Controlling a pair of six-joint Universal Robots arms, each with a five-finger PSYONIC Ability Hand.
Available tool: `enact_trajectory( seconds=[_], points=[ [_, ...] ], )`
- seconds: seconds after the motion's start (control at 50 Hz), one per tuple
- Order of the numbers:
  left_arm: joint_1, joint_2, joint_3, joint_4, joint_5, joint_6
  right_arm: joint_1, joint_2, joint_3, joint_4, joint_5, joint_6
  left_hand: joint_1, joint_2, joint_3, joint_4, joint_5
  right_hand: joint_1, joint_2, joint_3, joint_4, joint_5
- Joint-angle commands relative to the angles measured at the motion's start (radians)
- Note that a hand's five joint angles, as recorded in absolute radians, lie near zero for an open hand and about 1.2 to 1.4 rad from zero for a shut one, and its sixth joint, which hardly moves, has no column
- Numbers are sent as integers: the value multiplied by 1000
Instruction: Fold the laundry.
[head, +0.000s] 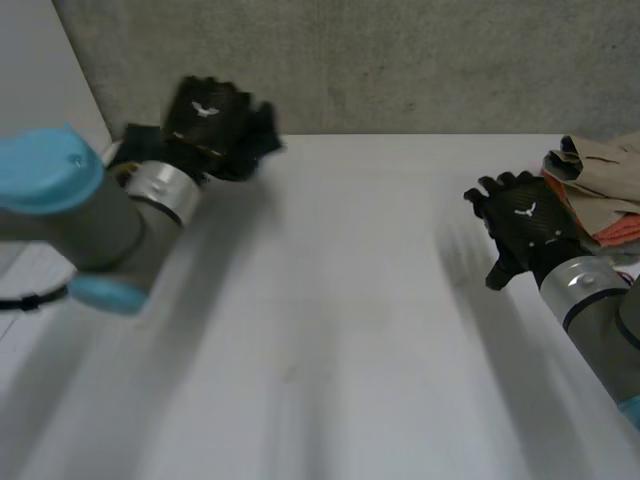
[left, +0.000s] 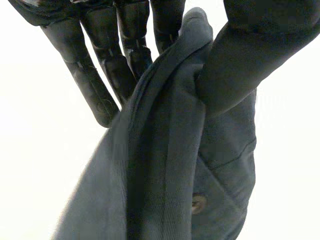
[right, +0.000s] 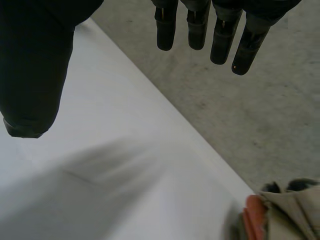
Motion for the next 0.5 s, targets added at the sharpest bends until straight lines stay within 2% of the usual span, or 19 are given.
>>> enact_trajectory(
  seconds=[0.02,0.04,0.06,0.08,0.12,0.14,0.26,0.36,0.5],
  points=[
    [-341,61,-167,-41,4,-190,2,-4,-46,0,40,2,315,202,205,199,259,-28,-47,-32,-57,-64],
    [-370,55,-165,-44,-1,-191,2,-4,-49,0,40,2,106,-7,-4,-10,50,-28,-47,-32,-57,-64],
    [-393,46,-161,-48,-7,-190,2,-4,-52,0,40,2,-268,-381,-378,-384,-324,-28,-47,-32,-57,-64],
    [-424,22,-148,-55,-22,-188,2,-4,-54,0,40,3,-906,-1020,-1017,-1023,-963,-28,-47,-32,-57,-64],
    [-436,8,-130,-58,-41,-190,4,-4,-57,0,40,3,-829,-943,-940,-946,-886,-28,-47,-32,-57,-64],
    [-436,4,-122,-61,-50,-190,4,-4,-57,0,40,3,-906,-1020,-1017,-1023,-963,-28,-47,-32,-57,-64],
    [-409,41,-95,-92,-82,-187,4,-4,-57,9,31,5,-906,-1020,-1017,-1023,-963,-28,-47,-32,-57,-64],
    [-245,113,-134,-190,-107,-182,13,-6,-64,102,28,-1,-900,-1013,-1010,-1016,-956,-28,-47,-32,-57,-64],
    [-157,164,-214,-373,-160,-181,51,-24,-113,392,28,3,-824,-937,-934,-940,-880,-28,-47,-32,-57,-64]
  ],
)
